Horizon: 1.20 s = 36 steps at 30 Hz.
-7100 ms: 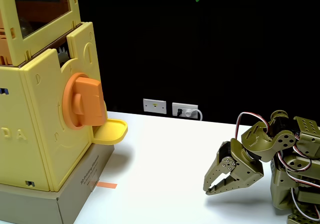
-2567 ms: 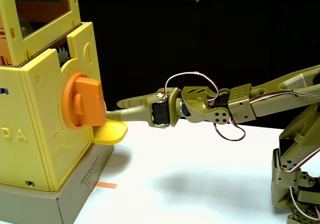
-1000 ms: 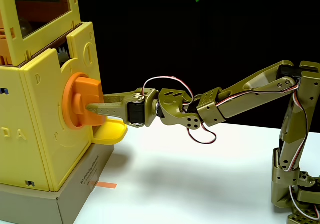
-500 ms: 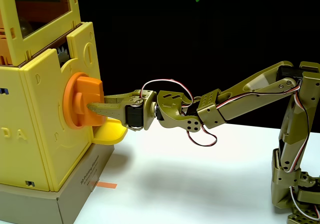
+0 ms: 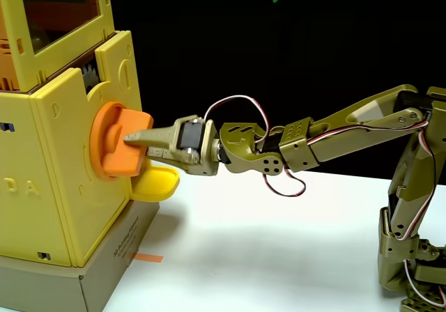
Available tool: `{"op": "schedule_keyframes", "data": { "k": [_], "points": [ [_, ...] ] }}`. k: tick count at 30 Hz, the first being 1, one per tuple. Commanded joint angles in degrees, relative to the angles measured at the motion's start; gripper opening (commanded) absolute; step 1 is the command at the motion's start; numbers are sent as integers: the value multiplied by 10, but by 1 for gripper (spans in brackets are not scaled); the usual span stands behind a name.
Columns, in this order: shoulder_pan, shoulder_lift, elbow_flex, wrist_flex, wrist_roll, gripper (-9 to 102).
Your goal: Turn the button of vending machine.
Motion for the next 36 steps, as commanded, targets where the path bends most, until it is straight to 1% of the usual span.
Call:
{"op": "schedule_keyframes", "data": {
  "k": [1,8,12,14,22,25,30,36],
  "points": [
    [-11,52,-8,42,261,-1],
    [-4,91,-5,70,671,-1],
    [0,94,-5,81,844,-1],
    [0,98,-5,83,907,-1],
    [-14,120,-2,83,1114,-1],
    [-15,127,-2,82,1143,-1],
    [-24,131,-2,79,1221,-1],
    [-29,134,-2,79,1260,-1]
  ]
}}
